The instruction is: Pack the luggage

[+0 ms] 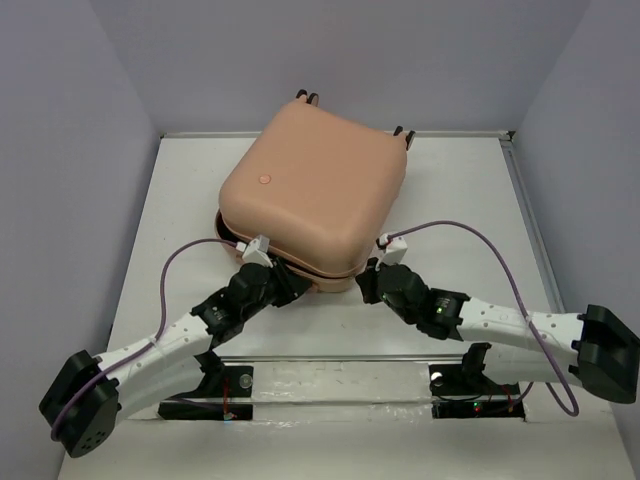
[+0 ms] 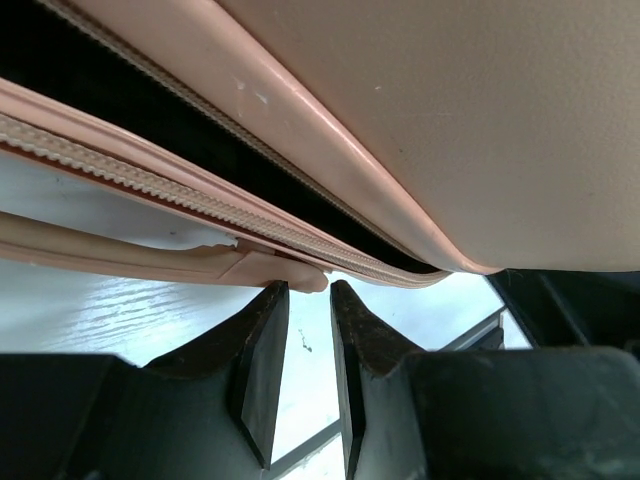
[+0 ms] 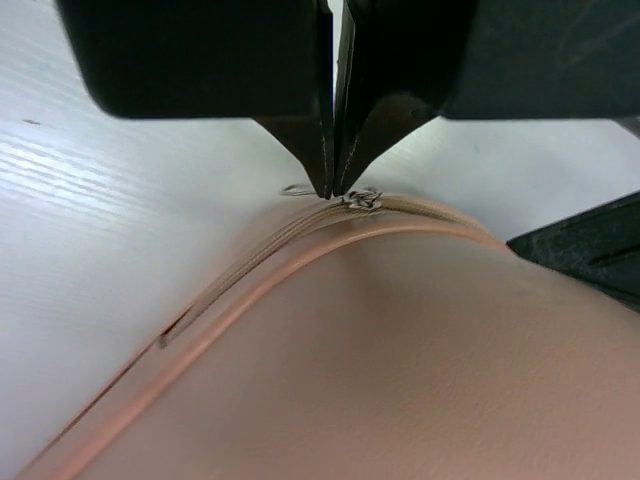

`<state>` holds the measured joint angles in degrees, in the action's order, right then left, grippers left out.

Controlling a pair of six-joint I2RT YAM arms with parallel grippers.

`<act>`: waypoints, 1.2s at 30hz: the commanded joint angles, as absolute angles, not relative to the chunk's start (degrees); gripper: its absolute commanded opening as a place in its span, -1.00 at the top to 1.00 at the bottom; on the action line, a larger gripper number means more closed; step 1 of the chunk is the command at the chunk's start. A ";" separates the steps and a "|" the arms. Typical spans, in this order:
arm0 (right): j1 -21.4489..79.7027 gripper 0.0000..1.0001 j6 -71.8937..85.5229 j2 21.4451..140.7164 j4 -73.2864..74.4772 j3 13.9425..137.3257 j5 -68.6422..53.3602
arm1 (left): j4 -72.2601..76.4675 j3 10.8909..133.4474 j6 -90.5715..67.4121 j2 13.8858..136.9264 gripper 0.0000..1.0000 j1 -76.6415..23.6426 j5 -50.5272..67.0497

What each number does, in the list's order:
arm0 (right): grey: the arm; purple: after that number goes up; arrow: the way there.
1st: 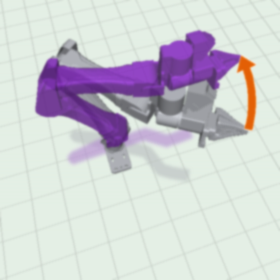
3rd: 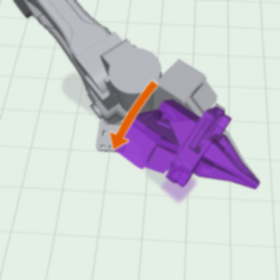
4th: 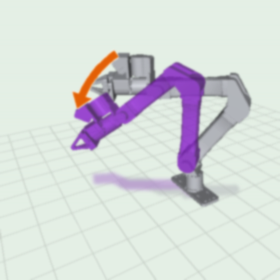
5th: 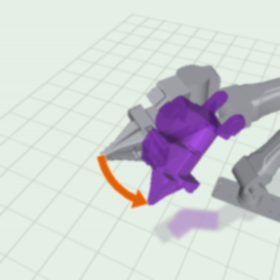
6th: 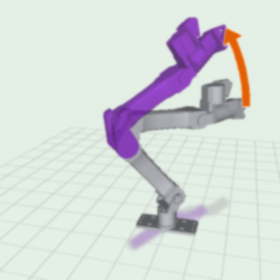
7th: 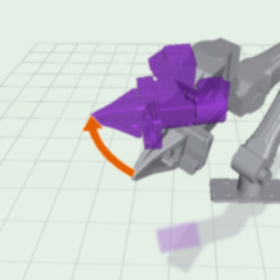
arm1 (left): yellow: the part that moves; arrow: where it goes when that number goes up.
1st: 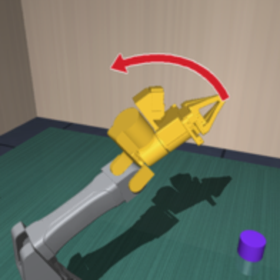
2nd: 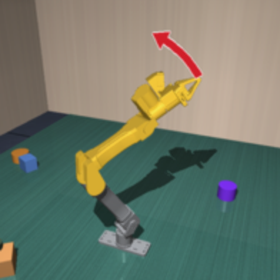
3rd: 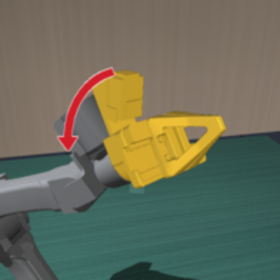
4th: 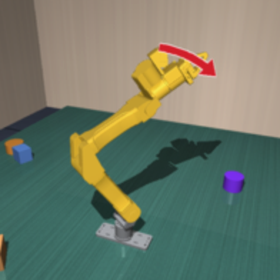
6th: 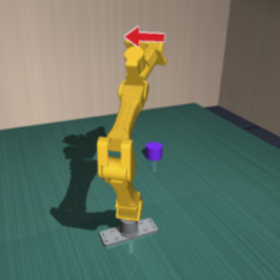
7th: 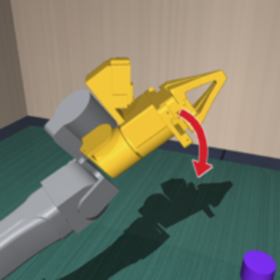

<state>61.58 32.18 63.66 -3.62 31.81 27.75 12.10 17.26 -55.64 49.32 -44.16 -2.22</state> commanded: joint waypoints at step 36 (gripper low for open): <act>62.85 0.00 28.40 65.74 14.53 42.63 36.92 | 22.67 23.38 -54.76 60.12 0.33 -47.20 -4.31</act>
